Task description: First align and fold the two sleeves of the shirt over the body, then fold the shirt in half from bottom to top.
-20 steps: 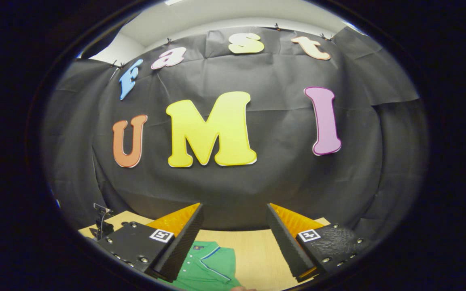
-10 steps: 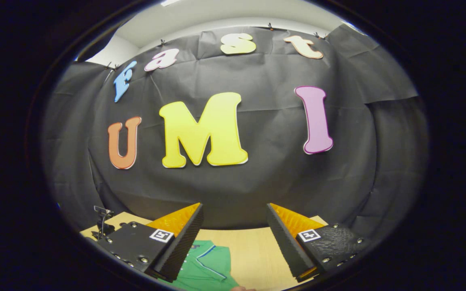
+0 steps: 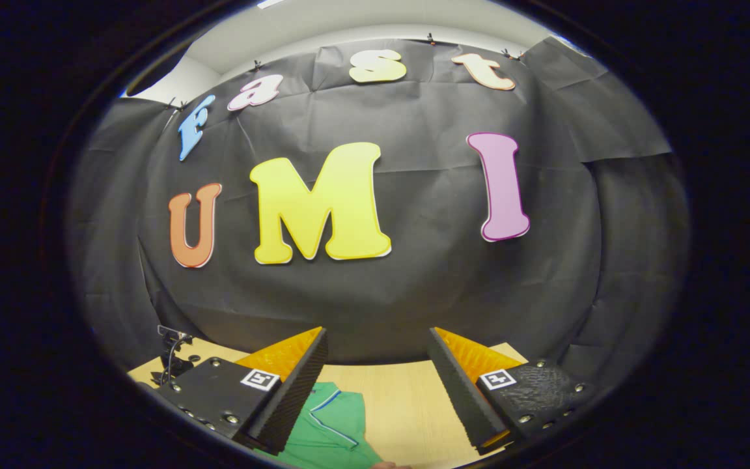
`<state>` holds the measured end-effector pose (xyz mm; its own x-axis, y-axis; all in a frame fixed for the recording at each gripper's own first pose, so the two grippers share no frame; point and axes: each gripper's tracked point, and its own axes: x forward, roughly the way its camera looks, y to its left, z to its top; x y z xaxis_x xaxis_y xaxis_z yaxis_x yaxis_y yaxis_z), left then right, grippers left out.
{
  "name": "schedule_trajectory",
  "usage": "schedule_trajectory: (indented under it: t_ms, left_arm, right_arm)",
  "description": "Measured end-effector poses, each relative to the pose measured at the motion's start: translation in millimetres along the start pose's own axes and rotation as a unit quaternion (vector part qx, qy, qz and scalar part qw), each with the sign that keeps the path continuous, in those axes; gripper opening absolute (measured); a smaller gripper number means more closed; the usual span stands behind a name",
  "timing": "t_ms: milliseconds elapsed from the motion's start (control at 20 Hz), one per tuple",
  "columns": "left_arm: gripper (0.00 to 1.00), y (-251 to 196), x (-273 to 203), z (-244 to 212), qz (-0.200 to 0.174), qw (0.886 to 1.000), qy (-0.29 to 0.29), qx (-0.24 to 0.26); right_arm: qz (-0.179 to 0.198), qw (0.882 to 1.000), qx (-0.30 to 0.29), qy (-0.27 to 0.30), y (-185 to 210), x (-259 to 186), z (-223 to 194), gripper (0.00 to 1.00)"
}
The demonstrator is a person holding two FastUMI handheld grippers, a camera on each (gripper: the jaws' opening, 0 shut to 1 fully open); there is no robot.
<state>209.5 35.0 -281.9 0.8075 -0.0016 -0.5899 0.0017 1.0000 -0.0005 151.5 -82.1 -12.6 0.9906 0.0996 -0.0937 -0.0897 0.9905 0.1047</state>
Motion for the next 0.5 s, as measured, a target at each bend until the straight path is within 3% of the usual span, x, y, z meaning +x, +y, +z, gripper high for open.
schedule_trajectory:
  t_ms: [150,200,250,500]
  left_arm:
    - [0.03,-19,-1,3,-0.013,1.0,-0.003,0.006]
    - [0.03,-25,-1,3,-0.018,1.0,-0.004,0.009]
    - [0.03,-31,-2,4,-0.022,1.0,-0.005,0.011]
    - [0.03,-57,-3,2,-0.04,0.999,-0.002,0.023]
  right_arm:
    - [-0.005,1.0,0.002,0.0,-8,-1,-1,0.96]
    - [-0.006,1.0,0.003,0.001,-9,-1,-2,1.0]
    - [-0.007,1.0,0.005,0.002,-9,0,-3,0.96]
    - [-0.01,1.0,0.005,0.0,-13,0,-1,0.96]
